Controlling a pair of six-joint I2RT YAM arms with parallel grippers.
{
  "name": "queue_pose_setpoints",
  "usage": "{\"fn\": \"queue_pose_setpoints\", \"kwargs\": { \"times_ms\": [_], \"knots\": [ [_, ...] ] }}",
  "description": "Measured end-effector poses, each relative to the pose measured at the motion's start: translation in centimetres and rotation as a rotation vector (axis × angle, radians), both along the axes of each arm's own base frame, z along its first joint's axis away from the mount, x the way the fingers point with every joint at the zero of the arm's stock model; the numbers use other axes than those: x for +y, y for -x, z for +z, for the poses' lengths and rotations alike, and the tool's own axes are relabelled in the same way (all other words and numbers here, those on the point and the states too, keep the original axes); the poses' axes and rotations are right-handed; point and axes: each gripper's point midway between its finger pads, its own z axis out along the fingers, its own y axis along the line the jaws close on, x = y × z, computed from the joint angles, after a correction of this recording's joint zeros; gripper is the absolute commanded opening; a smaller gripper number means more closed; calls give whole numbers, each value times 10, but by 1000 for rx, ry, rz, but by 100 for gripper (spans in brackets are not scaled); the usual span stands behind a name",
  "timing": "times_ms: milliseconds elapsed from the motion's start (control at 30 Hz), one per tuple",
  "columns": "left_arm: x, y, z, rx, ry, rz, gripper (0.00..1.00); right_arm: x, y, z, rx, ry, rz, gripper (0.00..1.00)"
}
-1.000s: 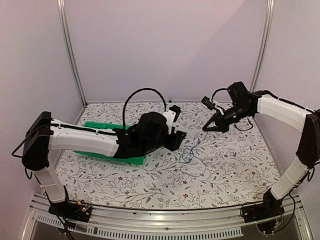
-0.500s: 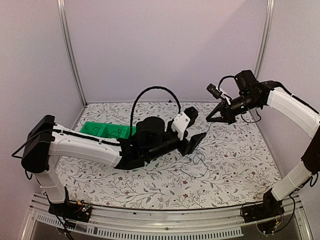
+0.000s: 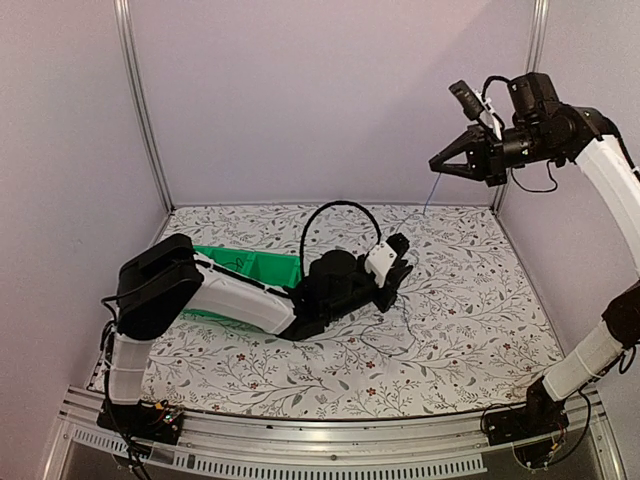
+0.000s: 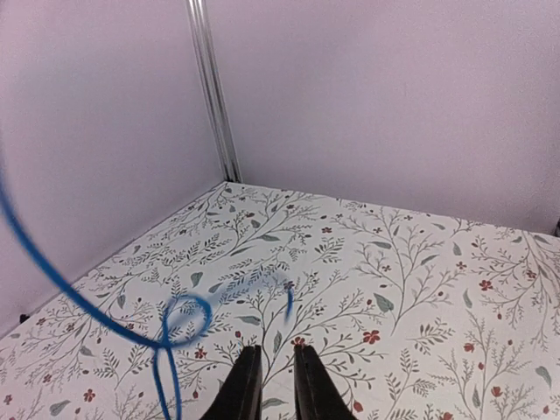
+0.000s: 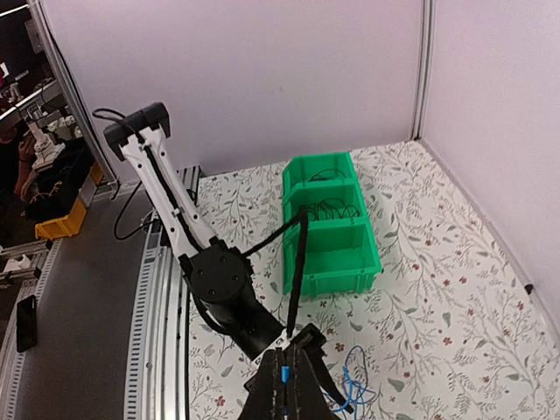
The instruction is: Untangle the cables
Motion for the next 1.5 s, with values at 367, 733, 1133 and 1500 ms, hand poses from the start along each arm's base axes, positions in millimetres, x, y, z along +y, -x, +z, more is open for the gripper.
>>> {"fn": "queue_pose_setpoints", "kwargs": {
  "times_ms": [367, 733, 1133, 1500],
  "knots": [
    [-2, -2, -74, 133, -28, -24, 10, -52, 50, 169, -432, -266, -17, 0],
    [36, 25, -127, 272, -99, -22, 33, -53, 64, 187, -453, -340, 19, 0],
    [52, 117, -10, 112, 25, -91, 61, -50, 13, 97, -246, -264, -67, 0],
    [26, 93, 26, 22, 13, 86, 62, -51, 30, 105, -296, -277, -45, 0]
  ]
}}
